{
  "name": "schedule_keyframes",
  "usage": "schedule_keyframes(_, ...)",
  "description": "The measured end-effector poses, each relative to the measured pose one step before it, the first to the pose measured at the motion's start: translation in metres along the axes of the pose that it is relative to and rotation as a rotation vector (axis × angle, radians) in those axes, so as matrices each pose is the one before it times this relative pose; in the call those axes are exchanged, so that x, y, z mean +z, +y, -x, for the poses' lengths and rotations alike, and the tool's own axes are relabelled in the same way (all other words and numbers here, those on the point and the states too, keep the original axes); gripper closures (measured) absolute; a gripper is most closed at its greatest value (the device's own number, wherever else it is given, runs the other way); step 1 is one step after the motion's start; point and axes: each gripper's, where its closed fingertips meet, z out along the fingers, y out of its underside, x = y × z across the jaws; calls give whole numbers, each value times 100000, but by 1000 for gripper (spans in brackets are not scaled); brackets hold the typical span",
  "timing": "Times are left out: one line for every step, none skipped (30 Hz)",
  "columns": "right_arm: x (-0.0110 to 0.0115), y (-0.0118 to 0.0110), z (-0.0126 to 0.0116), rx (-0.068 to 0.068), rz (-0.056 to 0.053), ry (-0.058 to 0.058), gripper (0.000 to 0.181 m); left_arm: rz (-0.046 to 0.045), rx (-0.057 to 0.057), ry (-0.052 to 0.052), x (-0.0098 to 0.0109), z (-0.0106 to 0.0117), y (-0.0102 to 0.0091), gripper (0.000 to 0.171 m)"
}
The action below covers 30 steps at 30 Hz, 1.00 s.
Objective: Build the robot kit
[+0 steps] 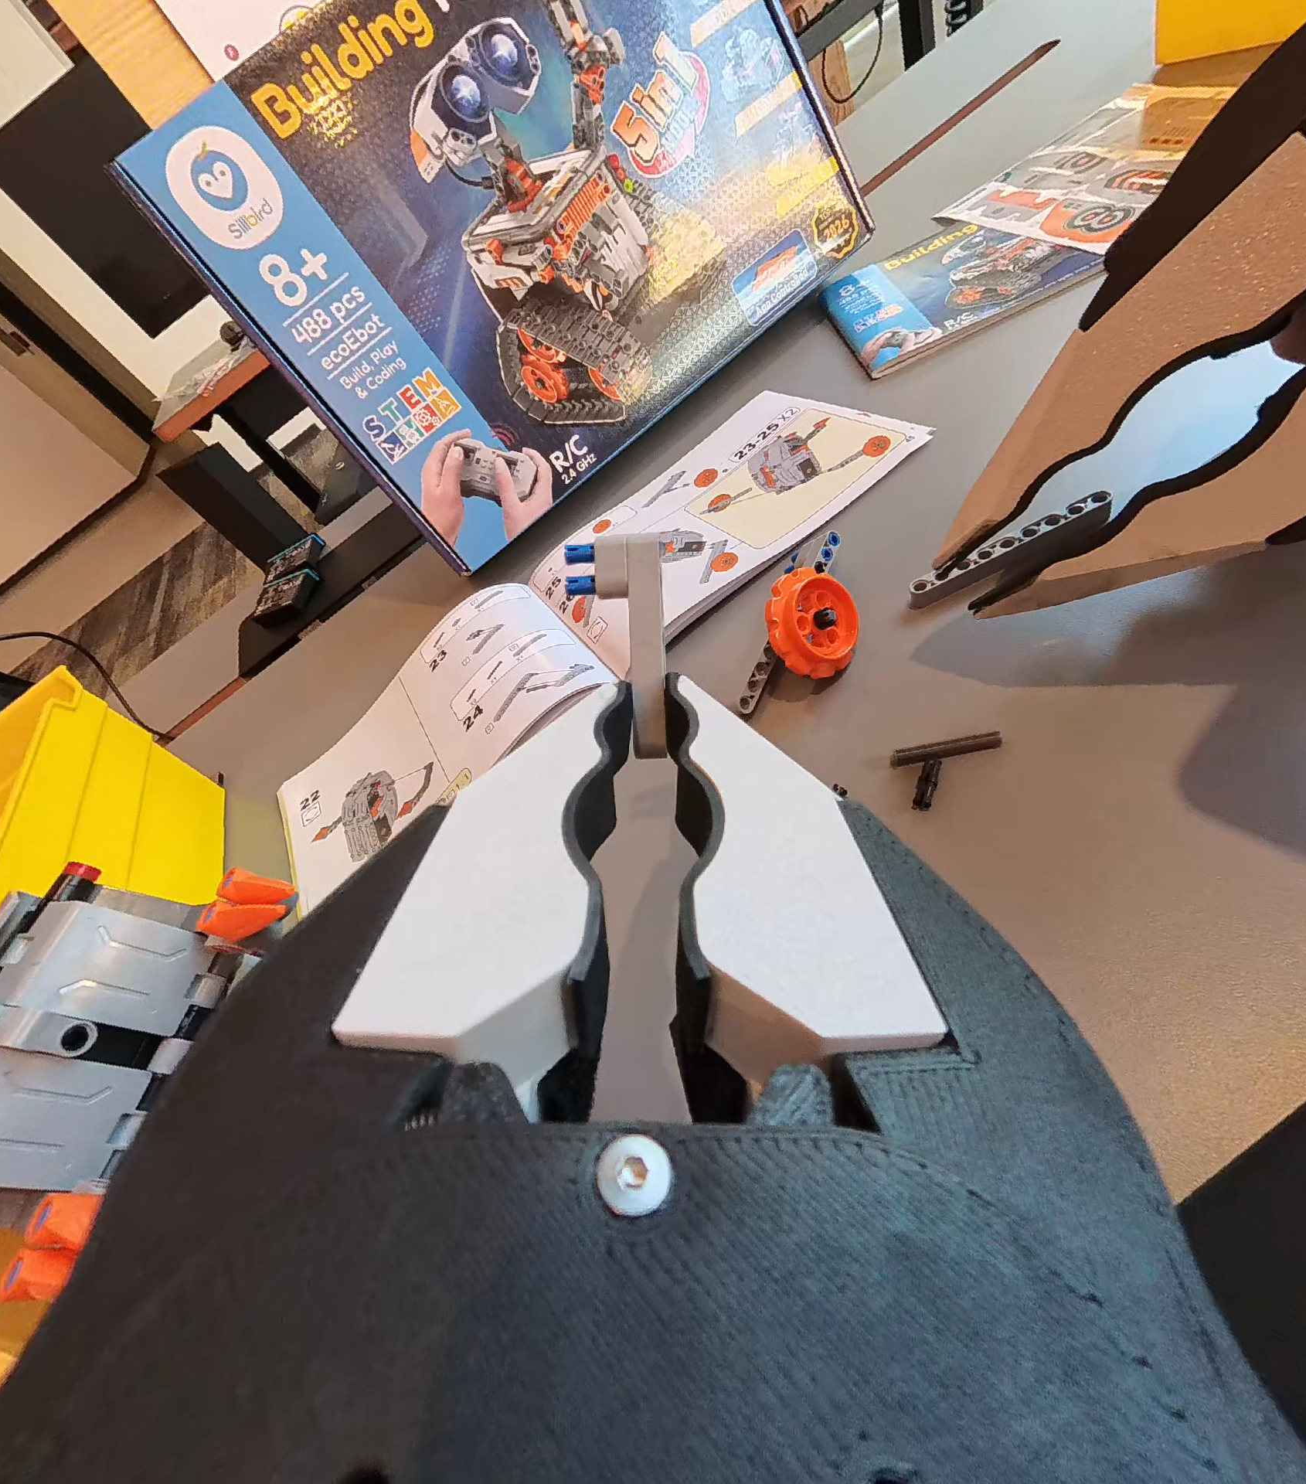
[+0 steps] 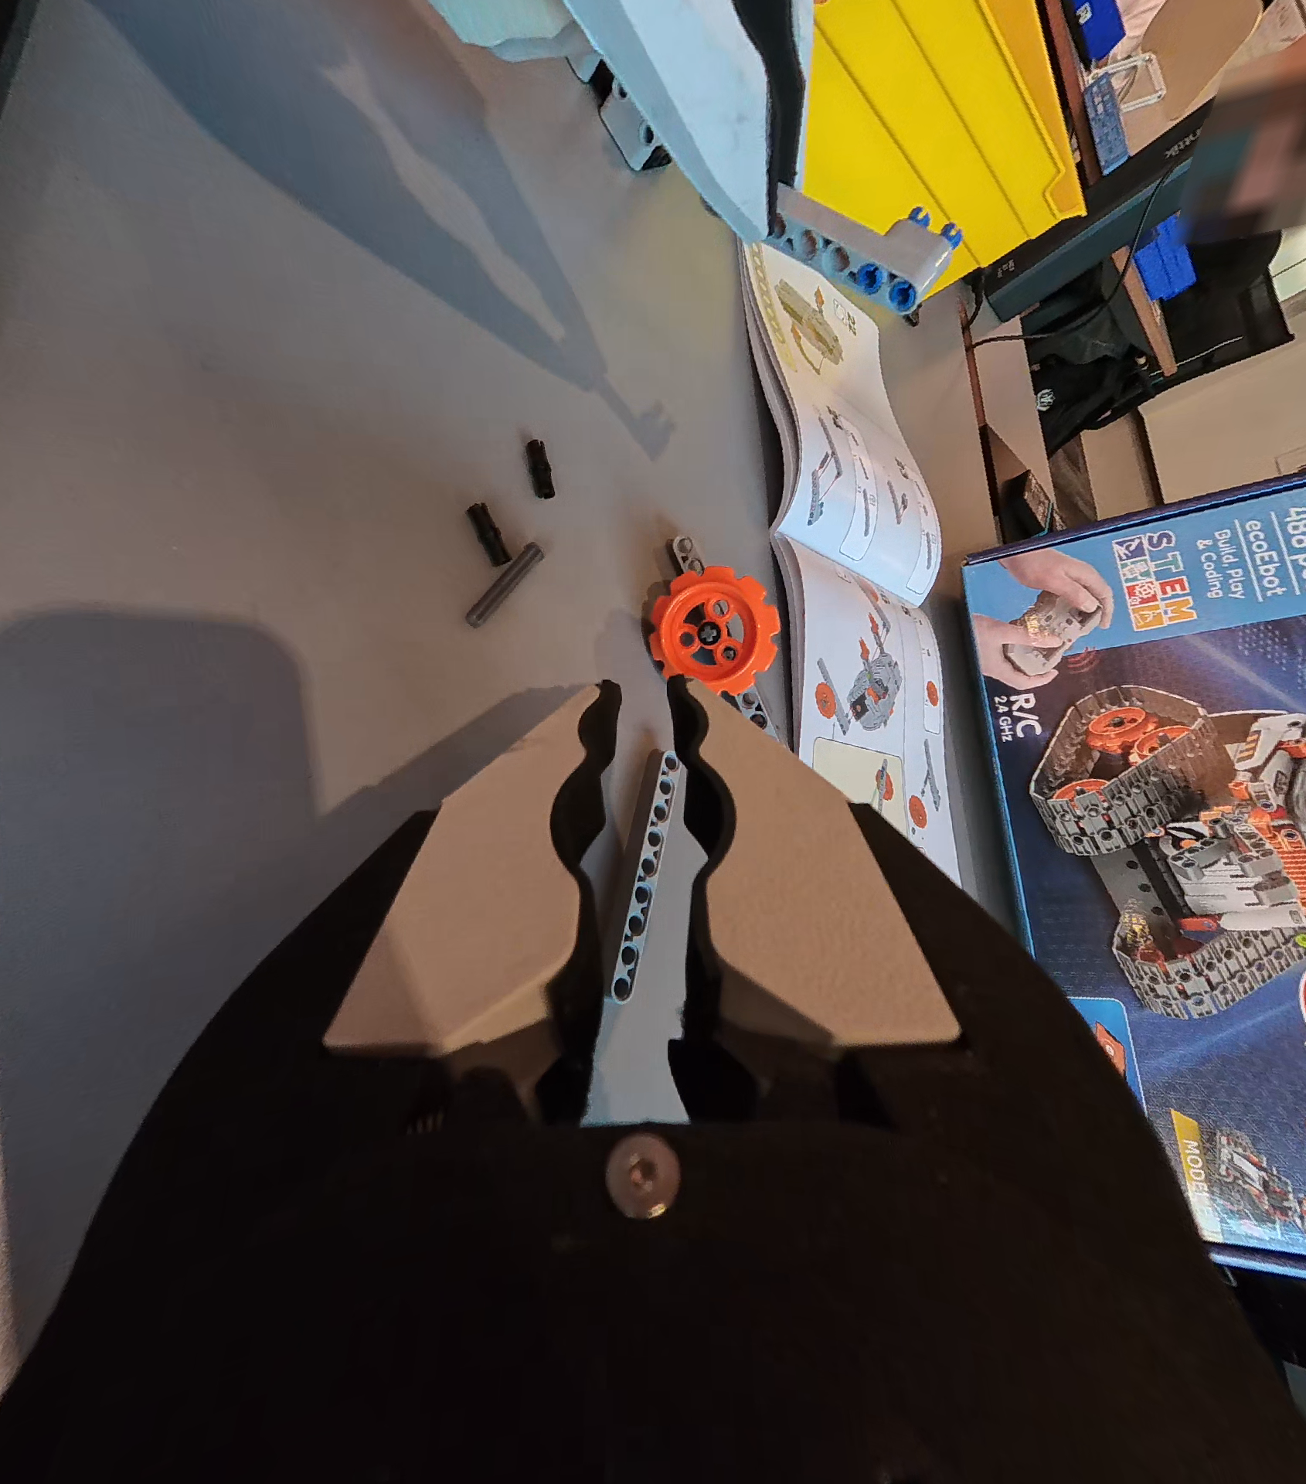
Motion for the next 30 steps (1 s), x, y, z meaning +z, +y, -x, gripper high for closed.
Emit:
schedule_keyframes(-7, 13, -9, -37, 96, 48, 169, -57, -53, -49, 7, 20, -12, 165)
schedule_keyframes(-12, 7, -19, -19, 93, 81, 169, -42, -72, 54, 3, -13, -6, 165)
schedule_keyframes(-16, 13, -27, 23, 5, 109, 169, 46, -51, 27, 18, -3, 13, 165)
schedule_keyframes(-14, 6, -27, 96, -42, 42, 169, 80, 46, 19, 13, -16, 8, 165)
schedule_keyframes(-15, 25, -10, 100, 52, -31, 169, 75, 79, 52, 16, -22, 16, 165)
schedule_keyframes(-4, 39, -30, 30, 125, 71, 169, 4, 8, 27, 6, -16, 4, 165)
schedule_keyframes(-4, 25, -30, -13, 62, 100, 169, -107, -117, 44, 4, -10, -24, 165)
schedule_keyframes(-2, 23, -15, 49, 44, 26, 169, -122, -187, 123, 15, -22, -27, 165)
schedule_keyframes(-3, 38, -9, 115, 117, -39, 169, 0, -166, 70, 3, -1, 9, 165)
schedule_keyframes(1, 23, -32, 107, 98, 77, 169, 71, -76, -59, 1, 15, 14, 165)
schedule_keyframes(-3, 8, -29, 101, -22, 100, 169, -85, -23, -85, -6, 14, -6, 165)
schedule_keyframes(-12, 8, -33, 260, 23, 62, 169, -226, -72, -33, -26, 16, -44, 165)
schedule_keyframes(-3, -14, -62, 426, -122, 157, 169, -262, -101, -35, -21, 6, -54, 165)
schedule_keyframes(-14, -54, -63, 551, -383, 185, 169, -274, -65, -64, -29, 12, -41, 165)
schedule_keyframes(-11, -31, -64, 841, -355, 72, 169, -103, -49, -20, -23, 16, -20, 165)
schedule_keyframes(-15, -18, -93, 1032, -267, 16, 169, 22, -24, 15, -5, 4, 8, 165)
schedule_keyframes(-34, -32, -151, 1110, -363, 374, 169, -66, -48, -21, -10, 8, -12, 165)
schedule_keyframes(-65, -40, -179, 1260, -496, 446, 169, -204, -133, 17, -31, 13, -36, 165)
schedule_keyframes(-82, -45, -156, 1523, -542, 256, 169, -257, -184, 89, -30, 7, -39, 165)
schedule_keyframes(-97, -60, -185, 1898, -629, 297, 169, -239, -150, 82, -38, -2, -41, 165)
schedule_keyframes(-125, -142, -236, 2314, -1075, 575, 169, -233, -130, 102, -50, 0, -34, 165)
schedule_keyframes(-147, -286, -306, 2729, -1782, 854, 169, -270, -187, 280, -51, -24, -48, 165)
schedule_keyframes(-138, -363, -335, 3519, -2006, 759, 169, -382, -262, 535, -73, -70, -56, 165)
schedule_keyframes(-75, -433, -327, 4616, -1972, 348, 169, -485, -313, 661, -78, -92, -79, 165)
schedule_keyframes(-12, -507, -347, 5986, -1983, 23, 169, -559, -298, 655, -82, -95, -89, 165)
schedule_keyframes(47, -603, -315, 7278, -2171, -295, 169, -559, -208, 579, -70, -83, -95, 165)
schedule_keyframes(106, -749, -186, 9067, -2678, -1084, 169, -455, -69, 351, -67, -62, -82, 165)
schedule_keyframes(143, -996, 98, 11221, -3934, -2697, 167, -422, 56, -20, -56, -5, -83, 165)
schedule_keyframes(221, -1091, 449, 12758, -4399, -4643, 163, -452, 155, 77, -48, -24, -84, 165)
schedule_keyframes(302, -935, 549, 12931, -3775, -4916, 157, -239, 210, 421, -23, -79, -48, 165)
